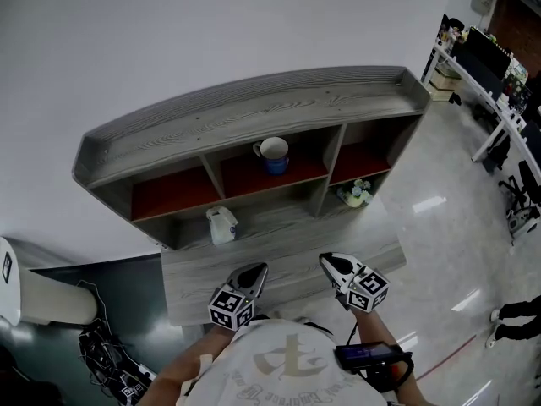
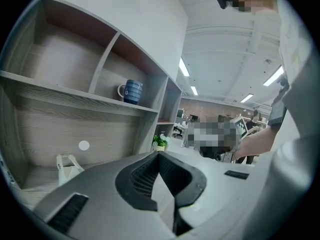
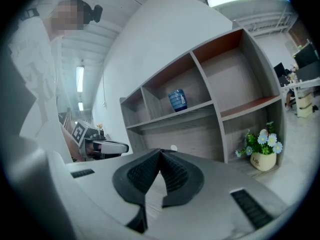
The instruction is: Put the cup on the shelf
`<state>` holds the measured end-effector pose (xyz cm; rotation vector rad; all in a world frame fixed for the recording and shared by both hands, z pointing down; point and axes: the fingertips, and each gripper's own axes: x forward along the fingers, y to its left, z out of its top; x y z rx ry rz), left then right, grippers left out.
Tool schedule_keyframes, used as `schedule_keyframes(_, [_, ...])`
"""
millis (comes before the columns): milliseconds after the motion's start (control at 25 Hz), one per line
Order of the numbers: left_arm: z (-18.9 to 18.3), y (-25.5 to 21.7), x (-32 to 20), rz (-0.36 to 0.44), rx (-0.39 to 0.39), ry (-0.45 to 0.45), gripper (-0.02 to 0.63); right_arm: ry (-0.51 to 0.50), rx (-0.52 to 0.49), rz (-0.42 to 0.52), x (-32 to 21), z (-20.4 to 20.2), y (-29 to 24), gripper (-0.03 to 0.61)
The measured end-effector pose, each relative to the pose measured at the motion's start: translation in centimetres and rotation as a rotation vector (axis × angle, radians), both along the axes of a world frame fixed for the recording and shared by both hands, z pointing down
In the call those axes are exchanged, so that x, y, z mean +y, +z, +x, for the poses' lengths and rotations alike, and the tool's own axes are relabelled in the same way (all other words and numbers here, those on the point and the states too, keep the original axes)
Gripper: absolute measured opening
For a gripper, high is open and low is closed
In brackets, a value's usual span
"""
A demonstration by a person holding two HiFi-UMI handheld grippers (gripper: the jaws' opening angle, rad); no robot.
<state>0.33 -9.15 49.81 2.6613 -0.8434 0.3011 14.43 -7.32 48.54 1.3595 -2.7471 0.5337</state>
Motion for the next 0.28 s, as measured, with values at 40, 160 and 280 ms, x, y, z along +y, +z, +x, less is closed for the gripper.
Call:
schedule_keyframes(40, [0.12, -0.01, 0.01, 0.000, -0.001, 0.003, 0.002, 0.004, -0.002, 0.000, 0.01, 0.14, -0.06, 0.003])
schedule_keyframes(160, [0.51, -0.14, -0.05, 0.002, 0.000, 0.010, 0.002, 0.012, -0.004, 0.001, 0.00, 0.44, -0.14, 0.003])
schedule_keyframes(280, [0.65, -0.11, -0.19, 0.001, 0.000, 0.014, 0.002, 0.017, -0.006, -0.001, -0.06, 0.47, -0.05, 0.003])
